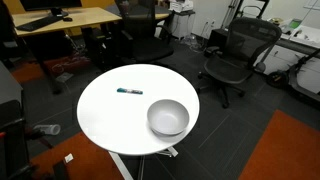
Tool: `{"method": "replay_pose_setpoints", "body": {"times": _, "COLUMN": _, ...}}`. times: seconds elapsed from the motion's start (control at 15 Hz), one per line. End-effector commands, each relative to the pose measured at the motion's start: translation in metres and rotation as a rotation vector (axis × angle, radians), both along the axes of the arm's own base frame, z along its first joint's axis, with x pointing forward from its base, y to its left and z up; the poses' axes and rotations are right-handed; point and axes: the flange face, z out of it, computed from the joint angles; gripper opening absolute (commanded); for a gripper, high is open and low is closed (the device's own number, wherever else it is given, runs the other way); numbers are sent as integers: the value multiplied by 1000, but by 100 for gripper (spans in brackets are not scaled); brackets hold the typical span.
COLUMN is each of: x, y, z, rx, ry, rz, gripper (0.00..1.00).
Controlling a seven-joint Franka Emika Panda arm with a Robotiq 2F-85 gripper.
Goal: Move the marker to the left.
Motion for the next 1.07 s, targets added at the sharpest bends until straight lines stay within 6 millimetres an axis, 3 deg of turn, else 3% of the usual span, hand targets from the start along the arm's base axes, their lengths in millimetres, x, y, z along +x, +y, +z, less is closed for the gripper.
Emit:
{"method": "replay_pose_setpoints", "body": {"times": 0.0, "x": 0, "y": 0, "z": 0, "rx": 0, "ry": 1, "rz": 0, "gripper": 100}}
{"method": "replay_pose_setpoints", "body": {"times": 1.0, "x": 15, "y": 3, "z": -5, "rx": -10, "ry": -4, "rz": -31, "gripper": 100}}
